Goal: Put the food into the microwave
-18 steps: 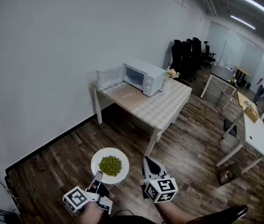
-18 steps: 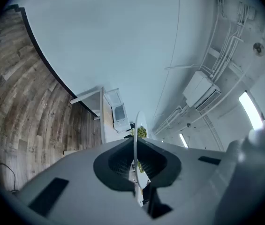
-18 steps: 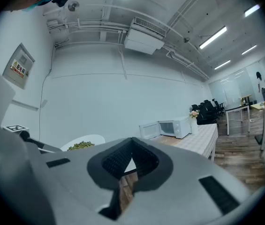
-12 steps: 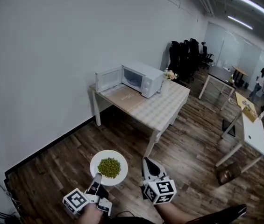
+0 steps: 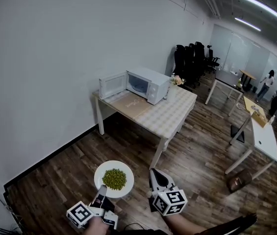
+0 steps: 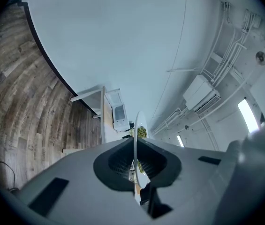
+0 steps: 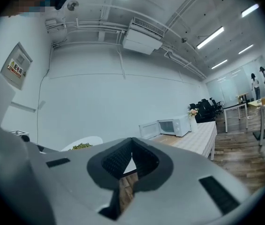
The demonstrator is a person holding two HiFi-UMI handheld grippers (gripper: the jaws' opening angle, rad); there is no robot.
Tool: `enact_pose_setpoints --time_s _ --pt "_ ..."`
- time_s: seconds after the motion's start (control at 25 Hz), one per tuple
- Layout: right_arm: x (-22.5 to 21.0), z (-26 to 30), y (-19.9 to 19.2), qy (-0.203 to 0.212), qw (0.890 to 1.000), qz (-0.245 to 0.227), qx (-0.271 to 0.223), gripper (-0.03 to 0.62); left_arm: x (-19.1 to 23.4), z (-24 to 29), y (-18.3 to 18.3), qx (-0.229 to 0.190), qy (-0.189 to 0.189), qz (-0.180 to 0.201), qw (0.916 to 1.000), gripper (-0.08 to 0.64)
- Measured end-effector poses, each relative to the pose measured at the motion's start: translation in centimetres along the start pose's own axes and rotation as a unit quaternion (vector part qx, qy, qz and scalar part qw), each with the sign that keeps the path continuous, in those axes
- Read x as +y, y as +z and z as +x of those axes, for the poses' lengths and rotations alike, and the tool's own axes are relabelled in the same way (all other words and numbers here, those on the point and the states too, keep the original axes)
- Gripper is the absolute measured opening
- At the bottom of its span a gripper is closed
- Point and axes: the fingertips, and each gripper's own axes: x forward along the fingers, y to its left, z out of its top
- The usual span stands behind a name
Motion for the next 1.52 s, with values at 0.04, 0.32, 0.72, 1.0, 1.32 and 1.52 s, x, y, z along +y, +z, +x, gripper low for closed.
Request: enact_pose_setpoints --time_s 0.04,0.32,0.72,1.0,1.32,1.52 --pt "0.1 0.0 -0.2 -0.004 1.0 0.001 0.0 0.008 0.3 -0.1 0.1 0.002 0.001 -0.002 1.0 0.023" --pt "1.7 0.2 -1.5 0.0 1.0 -0.016 0.018 0.008 1.4 -0.3 1.3 0.006 0.006 -0.018 0.9998 0.023" --pt "2.4 5.2 -1.1 0.044 0.998 -0.033 0.004 0.008 3.4 0.8 2.6 -0.011 0.027 -0.012 0.9995 0.023" --pt "-0.1 10.8 -0.1 0.057 0.998 -0.022 0.0 0.008 3.1 5.3 4.7 -0.025 0.042 -0.014 0.9987 0.023" --pt "-3.9 16.8 1.5 0.071 0.997 -0.017 -0.005 0.008 2.7 12.8 6.3 -0.032 0.046 -0.02 0.9983 0.023" --pt "-6.5 20.0 2.3 0.08 0.997 -0.013 -0.006 0.008 2.6 17.1 6.9 -0.034 0.055 -0.016 0.9978 0.023"
